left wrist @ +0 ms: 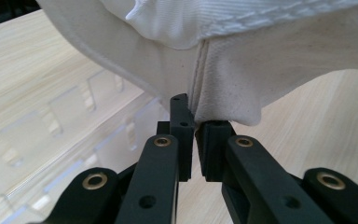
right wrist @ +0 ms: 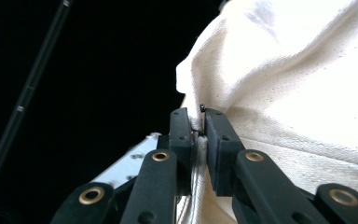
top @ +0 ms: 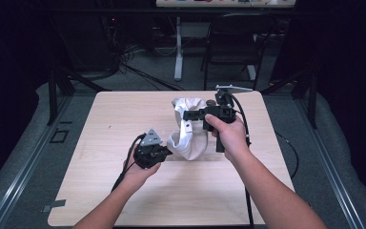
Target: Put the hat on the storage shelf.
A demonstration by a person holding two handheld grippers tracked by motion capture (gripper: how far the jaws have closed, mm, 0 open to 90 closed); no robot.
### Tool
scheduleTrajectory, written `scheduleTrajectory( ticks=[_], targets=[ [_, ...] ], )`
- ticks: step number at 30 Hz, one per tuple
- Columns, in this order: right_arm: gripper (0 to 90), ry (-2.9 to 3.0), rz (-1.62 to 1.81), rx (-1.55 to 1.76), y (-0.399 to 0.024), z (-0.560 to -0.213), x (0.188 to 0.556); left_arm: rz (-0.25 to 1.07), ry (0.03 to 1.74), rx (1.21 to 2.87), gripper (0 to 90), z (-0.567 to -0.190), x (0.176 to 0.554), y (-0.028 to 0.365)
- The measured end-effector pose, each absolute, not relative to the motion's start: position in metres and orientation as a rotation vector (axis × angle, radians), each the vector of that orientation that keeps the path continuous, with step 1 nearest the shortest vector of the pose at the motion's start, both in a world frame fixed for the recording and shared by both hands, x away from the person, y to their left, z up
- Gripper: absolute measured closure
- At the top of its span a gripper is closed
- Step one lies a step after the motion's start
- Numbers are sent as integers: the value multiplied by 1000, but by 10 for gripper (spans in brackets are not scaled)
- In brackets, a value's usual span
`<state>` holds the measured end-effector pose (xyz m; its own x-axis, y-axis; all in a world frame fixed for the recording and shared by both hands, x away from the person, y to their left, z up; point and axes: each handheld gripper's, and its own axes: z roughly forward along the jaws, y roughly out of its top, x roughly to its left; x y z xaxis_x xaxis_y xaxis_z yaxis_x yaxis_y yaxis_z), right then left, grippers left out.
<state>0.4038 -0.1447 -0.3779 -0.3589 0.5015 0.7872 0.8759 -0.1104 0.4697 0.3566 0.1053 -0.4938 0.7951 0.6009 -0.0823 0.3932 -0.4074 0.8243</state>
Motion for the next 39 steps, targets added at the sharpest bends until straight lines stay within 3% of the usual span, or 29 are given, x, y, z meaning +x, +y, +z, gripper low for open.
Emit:
scheduleTrajectory(
  ticks=[9, 19, 29, 39],
  targets=[
    [824, -1804, -1488, -1553, -154, -372, 405, 199, 793, 2010, 860, -501, 368, 106],
    [819, -1821, -1433, -1591, -150, -387, 411, 226, 912, 2052, 861, -515, 361, 104],
    [816, -1814, -1417, -1621, -153, -392, 411, 248, 918, 2080, 845, -520, 359, 99],
    [760, -1844, -1430, -1613, -153, -389, 407, 253, 935, 2028, 665, -517, 355, 106]
  ],
)
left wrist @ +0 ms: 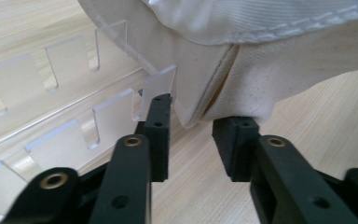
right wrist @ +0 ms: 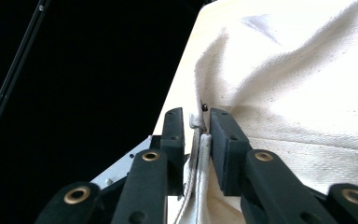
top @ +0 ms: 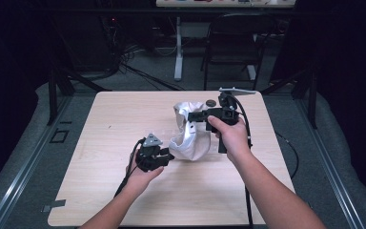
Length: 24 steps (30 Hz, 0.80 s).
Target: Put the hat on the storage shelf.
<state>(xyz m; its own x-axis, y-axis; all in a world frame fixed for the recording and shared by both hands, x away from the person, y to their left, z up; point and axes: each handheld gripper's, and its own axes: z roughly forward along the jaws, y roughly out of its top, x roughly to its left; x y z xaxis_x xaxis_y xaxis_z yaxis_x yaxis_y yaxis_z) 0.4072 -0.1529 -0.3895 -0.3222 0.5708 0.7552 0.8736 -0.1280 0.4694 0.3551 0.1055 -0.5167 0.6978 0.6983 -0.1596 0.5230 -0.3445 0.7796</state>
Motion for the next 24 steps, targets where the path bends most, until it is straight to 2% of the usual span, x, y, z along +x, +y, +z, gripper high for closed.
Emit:
scheduleTrajectory(
  ticks=[11, 17, 24],
  targets=[
    [701, -1860, -1452, -1619, -153, -387, 403, 267, 911, 2009, 498, -511, 345, 118],
    [624, -1861, -1484, -1624, -155, -384, 401, 297, 889, 2003, 463, -506, 336, 127],
    [587, -1870, -1517, -1628, -165, -377, 395, 312, 907, 1997, 456, -503, 330, 140]
  ],
)
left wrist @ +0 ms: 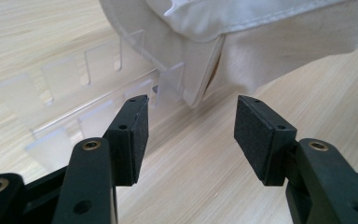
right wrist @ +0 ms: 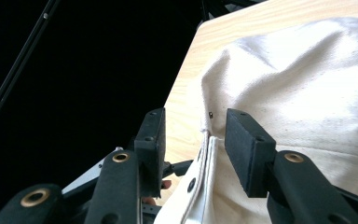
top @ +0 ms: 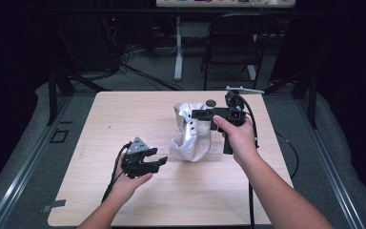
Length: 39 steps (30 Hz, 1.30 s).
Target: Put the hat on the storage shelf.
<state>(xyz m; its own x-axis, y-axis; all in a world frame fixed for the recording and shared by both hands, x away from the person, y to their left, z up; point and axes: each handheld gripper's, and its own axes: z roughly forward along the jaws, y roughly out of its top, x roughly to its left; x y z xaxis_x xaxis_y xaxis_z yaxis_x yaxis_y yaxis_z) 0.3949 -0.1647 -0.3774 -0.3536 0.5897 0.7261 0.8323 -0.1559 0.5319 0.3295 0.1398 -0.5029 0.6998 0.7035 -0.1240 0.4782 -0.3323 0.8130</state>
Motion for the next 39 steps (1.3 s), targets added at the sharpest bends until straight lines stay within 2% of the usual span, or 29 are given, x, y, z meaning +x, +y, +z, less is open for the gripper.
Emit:
scheduleTrajectory(
  ticks=[16, 22, 39],
  targets=[
    [508, -1995, -1579, -1641, -189, -377, 372, 351, 974, 1951, 436, -502, 322, 172],
    [487, -2056, -1606, -1647, -198, -380, 358, 349, 993, 1932, 456, -508, 318, 181],
    [478, -2149, -1640, -1742, -230, -412, 320, 385, 1041, 1934, 455, -530, 310, 201]
  ],
)
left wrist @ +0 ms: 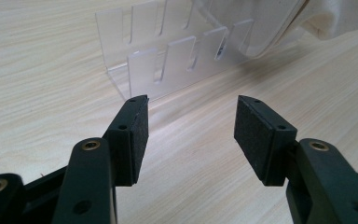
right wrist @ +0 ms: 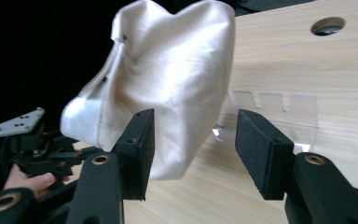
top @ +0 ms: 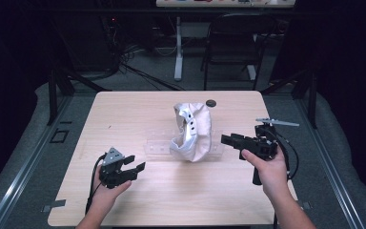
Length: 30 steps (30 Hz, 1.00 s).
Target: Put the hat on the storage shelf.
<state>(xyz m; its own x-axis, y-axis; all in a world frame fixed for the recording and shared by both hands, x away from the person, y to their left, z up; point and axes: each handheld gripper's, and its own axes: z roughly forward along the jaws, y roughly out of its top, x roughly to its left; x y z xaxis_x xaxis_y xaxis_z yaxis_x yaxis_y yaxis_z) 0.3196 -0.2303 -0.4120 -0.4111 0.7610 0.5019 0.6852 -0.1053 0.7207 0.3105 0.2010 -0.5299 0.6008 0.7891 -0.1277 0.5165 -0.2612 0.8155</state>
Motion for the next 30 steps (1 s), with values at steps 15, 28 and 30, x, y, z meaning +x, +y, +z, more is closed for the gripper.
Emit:
scheduleTrajectory(
  ticks=[15, 28, 30],
  targets=[
    [478, 1923, 1419, 1636, -248, -468, 292, 447, 1050, 1889, 440, -534, 308, 207],
    [462, 1897, 1375, 1650, -253, -497, 275, 338, 1138, 1857, 345, -533, 309, 210],
    [461, 1896, 1369, 1653, -254, -500, 274, 304, 1136, 1837, 307, -532, 309, 209]
  ],
)
